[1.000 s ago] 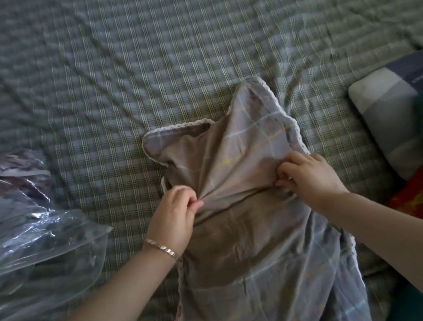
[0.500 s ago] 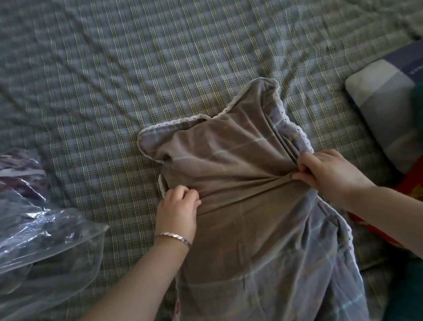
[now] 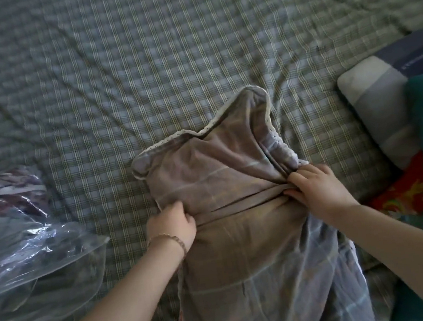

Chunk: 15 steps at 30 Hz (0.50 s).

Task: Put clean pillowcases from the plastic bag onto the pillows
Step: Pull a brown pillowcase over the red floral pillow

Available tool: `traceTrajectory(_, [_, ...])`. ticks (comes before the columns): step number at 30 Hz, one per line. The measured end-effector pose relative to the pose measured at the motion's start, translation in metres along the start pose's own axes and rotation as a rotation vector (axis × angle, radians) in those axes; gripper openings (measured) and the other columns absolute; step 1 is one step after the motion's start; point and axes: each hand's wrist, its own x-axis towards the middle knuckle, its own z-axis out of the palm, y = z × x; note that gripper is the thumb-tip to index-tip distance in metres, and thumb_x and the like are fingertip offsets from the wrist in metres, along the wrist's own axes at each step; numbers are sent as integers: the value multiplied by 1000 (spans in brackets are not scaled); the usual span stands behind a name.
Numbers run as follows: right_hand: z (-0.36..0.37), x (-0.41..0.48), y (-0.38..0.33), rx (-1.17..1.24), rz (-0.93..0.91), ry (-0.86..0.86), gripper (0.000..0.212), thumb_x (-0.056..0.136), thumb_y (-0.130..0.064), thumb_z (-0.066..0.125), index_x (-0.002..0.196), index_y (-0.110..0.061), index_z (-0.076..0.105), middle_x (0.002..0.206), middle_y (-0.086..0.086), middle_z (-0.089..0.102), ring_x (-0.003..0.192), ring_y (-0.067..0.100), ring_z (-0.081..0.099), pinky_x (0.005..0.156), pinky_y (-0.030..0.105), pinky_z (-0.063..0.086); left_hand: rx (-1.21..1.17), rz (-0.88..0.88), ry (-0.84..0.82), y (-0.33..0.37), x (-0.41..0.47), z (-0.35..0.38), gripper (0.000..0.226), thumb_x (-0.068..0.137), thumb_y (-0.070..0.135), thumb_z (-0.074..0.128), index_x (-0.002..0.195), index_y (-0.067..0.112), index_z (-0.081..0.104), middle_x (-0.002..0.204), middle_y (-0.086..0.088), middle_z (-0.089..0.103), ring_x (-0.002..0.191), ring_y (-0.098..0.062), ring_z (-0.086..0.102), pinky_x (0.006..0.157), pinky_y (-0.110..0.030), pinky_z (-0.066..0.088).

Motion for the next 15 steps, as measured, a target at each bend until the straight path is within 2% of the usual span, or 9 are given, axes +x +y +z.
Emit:
traceTrajectory(3, [12,-8,-8,200,183,32,30,80,-38,55,75,-10,63,76,3,64,81,31,63,71,41,49,-98,212,400,43,21,-39,21,87,19,49,106,13,57,116,-5,51,103,-29,54,81,-35,42])
traceTrajectory(5, [15,-9,-13,469,387,72,12,80,-22,69,83,-10,65,84,0,60,91,28,57,81,36,45,-79,296,313,77,50,-56,31,87,27,54,116,15,54,124,-3,46,116,-25,46,90,-37,42])
traceTrajectory(7, [11,-11,-20,825,644,142,12,79,-15,72,88,-15,64,93,-2,59,97,21,55,89,30,43,63,300,81,108,74,-58,44,86,36,57,124,16,48,131,-4,44,122,-26,43,95,-41,43])
traceTrajectory(9, [8,-13,-17,961,925,207,20,84,-22,66,102,-17,59,110,1,53,106,19,52,97,32,42,127,262,-11,123,90,-50,44,86,33,58,124,15,47,131,-7,47,119,-30,48,93,-42,44])
traceTrajectory(10, [8,-12,-12,957,1066,153,26,87,-29,63,108,-16,55,114,2,49,110,20,50,97,33,40,114,245,10,125,94,-45,39,87,29,56,121,12,48,129,-9,49,117,-31,50,90,-41,44])
traceTrajectory(11, [9,-12,-8,939,1165,48,32,88,-37,59,110,-14,55,112,5,51,110,24,50,94,34,40,85,235,59,121,95,-40,33,88,25,54,116,10,49,125,-11,51,114,-32,52,87,-39,44])
traceTrajectory(12, [12,-12,-4,915,1208,-62,35,89,-44,55,99,-11,58,100,6,56,102,27,54,87,35,42,42,237,123,117,94,-36,27,88,22,53,110,8,51,120,-12,54,110,-32,53,83,-38,43])
traceTrajectory(14, [14,-11,-1,810,1158,-173,44,89,-51,49,69,-12,53,71,4,56,79,27,56,69,33,42,-104,249,259,106,90,-30,17,87,19,53,98,6,53,108,-14,58,100,-33,55,76,-37,41])
traceTrajectory(15, [13,-11,-1,747,1128,-166,46,90,-52,47,66,-12,49,67,4,55,73,27,55,66,33,42,-183,260,317,103,86,-29,12,86,17,54,91,6,53,101,-14,59,96,-33,55,72,-37,38])
